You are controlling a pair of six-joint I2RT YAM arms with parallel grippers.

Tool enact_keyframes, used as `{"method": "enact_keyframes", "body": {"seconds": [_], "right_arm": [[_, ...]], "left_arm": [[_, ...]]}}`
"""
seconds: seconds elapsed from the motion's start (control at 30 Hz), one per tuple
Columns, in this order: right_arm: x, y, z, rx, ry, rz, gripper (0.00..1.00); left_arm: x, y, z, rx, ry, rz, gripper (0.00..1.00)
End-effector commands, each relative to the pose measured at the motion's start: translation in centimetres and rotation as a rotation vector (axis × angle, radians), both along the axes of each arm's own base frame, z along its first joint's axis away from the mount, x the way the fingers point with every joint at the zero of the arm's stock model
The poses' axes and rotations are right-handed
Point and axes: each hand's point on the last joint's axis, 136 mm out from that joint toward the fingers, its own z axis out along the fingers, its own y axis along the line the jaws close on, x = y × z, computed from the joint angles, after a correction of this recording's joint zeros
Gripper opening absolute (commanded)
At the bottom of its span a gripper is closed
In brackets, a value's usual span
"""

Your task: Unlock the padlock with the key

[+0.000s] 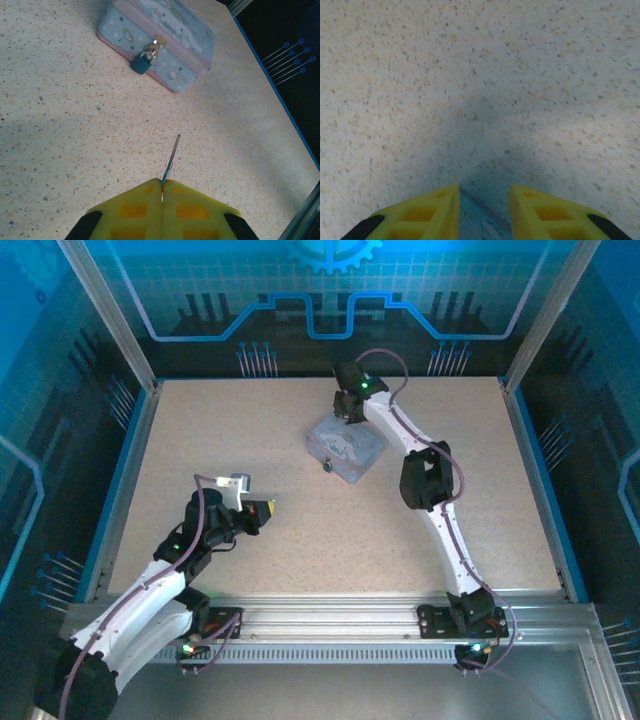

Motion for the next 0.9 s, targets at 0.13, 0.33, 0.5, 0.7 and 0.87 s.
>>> {"method": "enact_keyframes", "body": {"seconds": [0.13, 0.33, 0.5, 0.7, 0.87], "right_arm": [[-1.8, 4.4, -1.8, 0.168, 0.107, 0.212, 0.32], [-4.4, 7.4, -2.3, 0.154, 0.135, 0.377, 0.31], [-6.7, 9.1, -2.0, 0.159, 0.144, 0.504, 0.28], [-10.2, 11.1, -3.0, 0.138, 0.202, 0.62, 0.26], [-11.3, 11.0, -2.4, 0.075, 0.197, 0.589, 0.3]], "left_arm": [[-0.3, 0.3, 0.1, 0.017, -0.049, -0.001, 0.0], [-0.7, 0.4, 0.1, 0.006, -0.043, 0.0, 0.0], [-1.2, 0.6, 0.3, -0.003, -0.046, 0.005, 0.0], [-1.6, 0.9, -0.1, 0.003, -0.044, 0.016, 0.0], [-1.4, 1.0, -0.2, 0.014, -0.044, 0.018, 0.0]]}}
